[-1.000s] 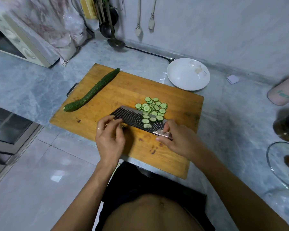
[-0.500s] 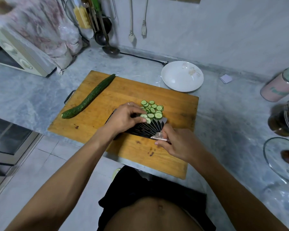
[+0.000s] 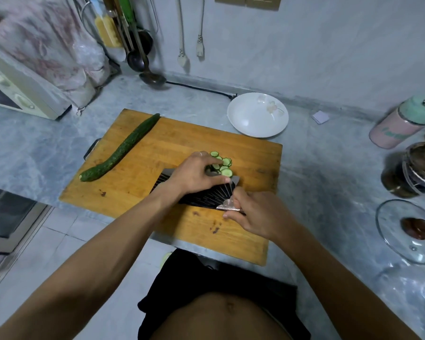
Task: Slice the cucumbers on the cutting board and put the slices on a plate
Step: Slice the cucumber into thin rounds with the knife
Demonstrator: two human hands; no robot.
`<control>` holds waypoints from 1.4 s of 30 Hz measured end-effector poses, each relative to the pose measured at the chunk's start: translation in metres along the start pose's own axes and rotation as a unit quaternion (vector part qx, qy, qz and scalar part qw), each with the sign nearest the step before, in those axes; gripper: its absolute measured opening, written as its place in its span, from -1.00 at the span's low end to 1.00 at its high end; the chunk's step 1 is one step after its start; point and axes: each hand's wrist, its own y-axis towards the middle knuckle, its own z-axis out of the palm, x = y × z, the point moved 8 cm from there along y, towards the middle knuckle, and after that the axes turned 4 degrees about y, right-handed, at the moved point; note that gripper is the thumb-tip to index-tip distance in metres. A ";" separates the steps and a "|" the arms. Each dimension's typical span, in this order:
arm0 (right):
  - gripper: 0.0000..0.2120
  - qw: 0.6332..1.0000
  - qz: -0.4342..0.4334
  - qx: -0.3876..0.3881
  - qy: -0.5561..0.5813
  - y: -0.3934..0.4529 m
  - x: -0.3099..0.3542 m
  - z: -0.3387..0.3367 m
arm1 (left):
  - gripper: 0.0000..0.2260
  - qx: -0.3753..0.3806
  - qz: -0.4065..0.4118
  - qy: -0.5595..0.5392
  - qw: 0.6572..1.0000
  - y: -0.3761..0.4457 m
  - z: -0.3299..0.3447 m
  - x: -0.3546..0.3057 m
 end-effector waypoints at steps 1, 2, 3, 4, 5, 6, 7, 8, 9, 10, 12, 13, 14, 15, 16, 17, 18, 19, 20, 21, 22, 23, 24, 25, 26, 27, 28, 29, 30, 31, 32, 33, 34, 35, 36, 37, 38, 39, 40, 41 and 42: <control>-0.63 1.000 -0.001 0.000 0.001 -0.001 0.001 0.000 | -0.39 -0.004 -0.020 0.010 1.000 0.005 0.001 0.004; -0.63 1.000 -0.001 0.000 0.004 -0.002 0.000 -0.001 | -0.44 -0.019 -0.042 0.017 0.999 0.010 0.000 0.010; -0.63 1.000 0.001 0.001 0.009 -0.004 0.000 0.000 | -0.52 -0.040 -0.065 0.023 0.997 0.012 -0.003 0.017; -0.63 1.000 0.002 0.002 0.014 -0.006 -0.001 0.001 | -0.60 -0.062 -0.080 0.026 0.994 0.014 -0.007 0.022; -0.63 1.000 0.007 0.003 0.021 -0.008 -0.003 0.001 | -0.66 -0.081 -0.088 0.026 0.992 0.014 -0.010 0.024; -0.63 0.999 0.017 0.005 0.030 -0.010 -0.006 0.002 | -0.70 -0.096 -0.087 0.022 0.991 0.012 -0.013 0.024; -0.63 0.999 0.034 0.011 0.041 -0.011 -0.009 0.003 | -0.73 -0.111 -0.083 0.012 0.990 0.009 -0.018 0.021; -0.63 0.997 0.055 0.022 0.053 -0.012 -0.014 0.005 | -0.76 -0.129 -0.078 -0.005 0.989 0.003 -0.023 0.018; -0.63 0.994 0.077 0.032 0.067 -0.014 -0.017 0.007 | -0.79 -0.151 -0.071 -0.023 0.986 -0.004 -0.029 0.013; -0.64 0.991 0.099 0.041 0.081 -0.015 -0.021 0.009 | -0.81 -0.179 -0.064 -0.037 0.981 -0.014 -0.036 0.009; -0.66 0.984 0.137 0.049 0.106 -0.017 -0.027 0.012 | -0.87 -0.243 -0.052 -0.057 0.967 -0.037 -0.052 0.000; -0.67 0.979 0.155 0.048 0.120 -0.018 -0.029 0.012 | -0.89 -0.272 -0.053 -0.068 0.959 -0.050 -0.059 -0.002; -0.68 0.974 0.175 0.045 0.135 -0.019 -0.031 0.012 | -0.90 -0.300 -0.056 -0.078 0.949 -0.064 -0.065 -0.003; -0.69 0.968 0.196 0.042 0.152 -0.019 -0.033 0.013 | -0.90 -0.325 -0.064 -0.088 0.939 -0.076 -0.069 -0.002; -0.70 0.961 0.217 0.041 0.169 -0.019 -0.035 0.015 | -0.90 -0.348 -0.076 -0.099 0.929 -0.089 -0.072 0.000; -0.70 0.954 0.233 0.039 0.185 -0.018 -0.036 0.017 | -0.90 -0.365 -0.092 -0.108 0.920 -0.101 -0.073 0.004; -0.70 0.948 0.245 0.037 0.202 -0.018 -0.038 0.020 | -0.90 -0.379 -0.108 -0.116 0.912 -0.111 -0.072 0.009; -0.70 0.941 0.254 0.035 0.220 -0.017 -0.039 0.022 | -0.90 -0.387 -0.125 -0.121 0.905 -0.121 -0.069 0.015; -0.69 0.934 0.262 0.035 0.242 -0.016 -0.039 0.025 | -0.90 -0.389 -0.146 -0.127 0.901 -0.128 -0.064 0.023; -0.69 0.926 0.266 0.037 0.265 -0.015 -0.037 0.027 | -0.90 -0.386 -0.171 -0.133 0.897 -0.135 -0.057 0.034; -0.69 0.918 0.267 0.038 0.290 -0.013 -0.034 0.029 | -0.89 -0.377 -0.200 -0.137 0.894 -0.141 -0.050 0.045; -0.70 0.911 0.264 0.036 0.314 -0.011 -0.030 0.029 | -0.88 -0.364 -0.227 -0.138 0.893 -0.147 -0.041 0.057; -0.71 0.905 0.262 0.031 0.335 -0.009 -0.025 0.030 | -0.88 -0.346 -0.247 -0.134 0.895 -0.152 -0.033 0.068; -0.71 0.899 0.260 0.023 0.353 -0.006 -0.020 0.029 | -0.87 -0.327 -0.260 -0.127 0.900 -0.156 -0.023 0.076; -0.70 0.893 0.258 0.019 0.368 -0.004 -0.016 0.030 | -0.86 -0.307 -0.268 -0.119 0.905 -0.160 -0.015 0.082; -0.69 0.890 0.254 0.019 0.379 -0.002 -0.012 0.031 | -0.85 -0.290 -0.273 -0.113 0.910 -0.163 -0.007 0.087; -0.68 0.889 0.248 0.024 0.385 0.000 -0.007 0.032 | -0.85 -0.279 -0.276 -0.109 0.913 -0.165 -0.001 0.090; -0.69 0.889 0.243 0.029 0.386 0.001 -0.003 0.034 | -0.84 -0.272 -0.278 -0.107 0.915 -0.167 0.005 0.092; -0.69 0.891 0.238 0.034 0.386 0.002 0.001 0.036 | -0.83 -0.270 -0.278 -0.107 0.916 -0.167 0.008 0.093; -0.68 0.891 0.235 0.038 0.387 0.003 0.004 0.037 | -0.81 -0.270 -0.279 -0.107 0.915 -0.166 0.011 0.093; -0.66 0.890 0.234 0.043 0.389 0.004 0.008 0.038 | -0.80 -0.274 -0.276 -0.106 0.915 -0.164 0.012 0.092; -0.64 0.890 0.232 0.049 0.390 0.004 0.011 0.040 | -0.79 -0.279 -0.268 -0.100 0.917 -0.162 0.013 0.091; -0.63 0.890 0.228 0.056 0.390 0.004 0.015 0.041 | -0.79 -0.286 -0.254 -0.089 0.920 -0.159 0.013 0.089; -0.63 0.892 0.223 0.062 0.388 0.004 0.019 0.042 | -0.80 -0.293 -0.237 -0.078 0.923 -0.157 0.014 0.086; -0.64 0.894 0.216 0.067 0.386 0.005 0.023 0.042 | -0.81 -0.301 -0.226 -0.071 0.924 -0.156 0.015 0.086; -0.65 0.896 0.211 0.070 0.384 0.005 0.026 0.042 | -0.83 -0.308 -0.220 -0.067 0.923 -0.156 0.016 0.086; -0.66 0.898 0.204 0.074 0.383 0.006 0.031 0.041 | -0.84 -0.314 -0.219 -0.063 0.922 -0.156 0.017 0.087; -0.69 0.901 0.194 0.078 0.380 0.006 0.035 0.039 | -0.84 -0.317 -0.218 -0.054 0.922 -0.156 0.018 0.088; -0.72 0.905 0.183 0.081 0.375 0.007 0.040 0.038 | -0.83 -0.319 -0.216 -0.043 0.922 -0.157 0.018 0.088; -0.74 0.908 0.174 0.084 0.371 0.008 0.044 0.036 | -0.82 -0.320 -0.213 -0.030 0.922 -0.157 0.018 0.087; -0.74 0.910 0.170 0.086 0.368 0.008 0.046 0.035 | -0.82 -0.323 -0.210 -0.019 0.923 -0.156 0.017 0.085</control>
